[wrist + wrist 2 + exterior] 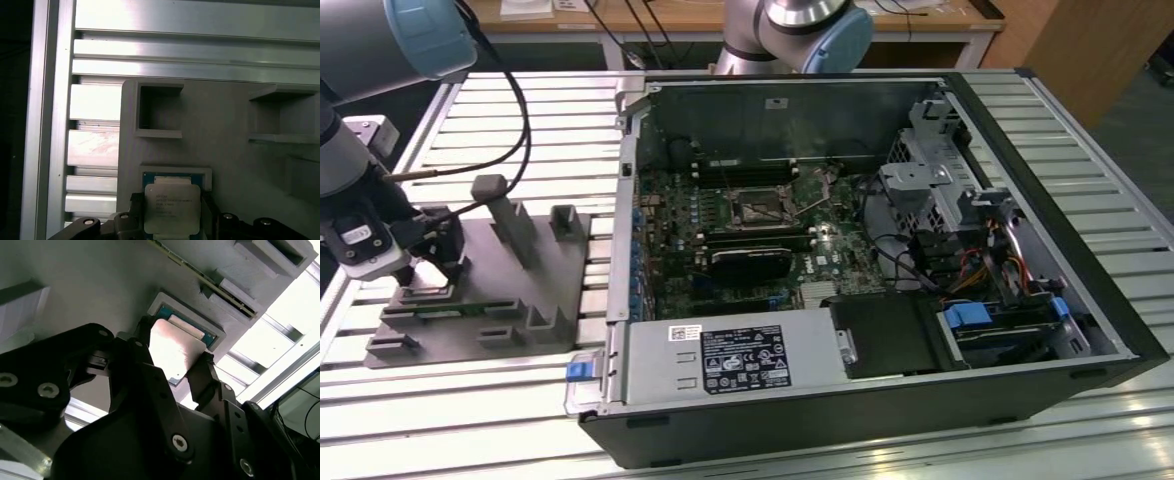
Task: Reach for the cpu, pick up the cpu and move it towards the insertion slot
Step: 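Pick up the cpu and move it towards the insertion slot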
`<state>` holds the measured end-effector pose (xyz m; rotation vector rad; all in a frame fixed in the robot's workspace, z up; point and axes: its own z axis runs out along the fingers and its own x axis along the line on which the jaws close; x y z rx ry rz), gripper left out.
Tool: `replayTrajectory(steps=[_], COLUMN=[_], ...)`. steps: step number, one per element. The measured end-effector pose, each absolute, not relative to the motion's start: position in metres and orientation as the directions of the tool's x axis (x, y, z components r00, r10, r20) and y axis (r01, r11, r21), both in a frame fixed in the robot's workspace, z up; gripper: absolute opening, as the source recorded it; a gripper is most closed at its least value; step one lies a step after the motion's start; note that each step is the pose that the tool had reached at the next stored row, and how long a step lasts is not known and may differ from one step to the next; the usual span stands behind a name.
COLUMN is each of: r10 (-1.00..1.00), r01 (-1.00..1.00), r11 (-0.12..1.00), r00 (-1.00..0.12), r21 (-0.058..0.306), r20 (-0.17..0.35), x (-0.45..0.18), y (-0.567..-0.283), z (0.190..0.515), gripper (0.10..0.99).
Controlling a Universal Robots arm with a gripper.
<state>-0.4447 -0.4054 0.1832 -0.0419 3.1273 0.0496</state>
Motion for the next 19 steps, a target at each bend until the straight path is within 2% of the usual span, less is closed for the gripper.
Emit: replayTrajectory(steps=[5,19], r10=[-0.027,-0.027], r01=[-0.027,-0.027], r11=[0.999,0.999], r00=[-1.0,-1.0], r21=[0.032,0.032], r20=[-0.014,-0.016], x=[-0.445,-0.445], y=[-0.405,-0.405], z=[0.187,0.229], gripper=[0.541,0.541])
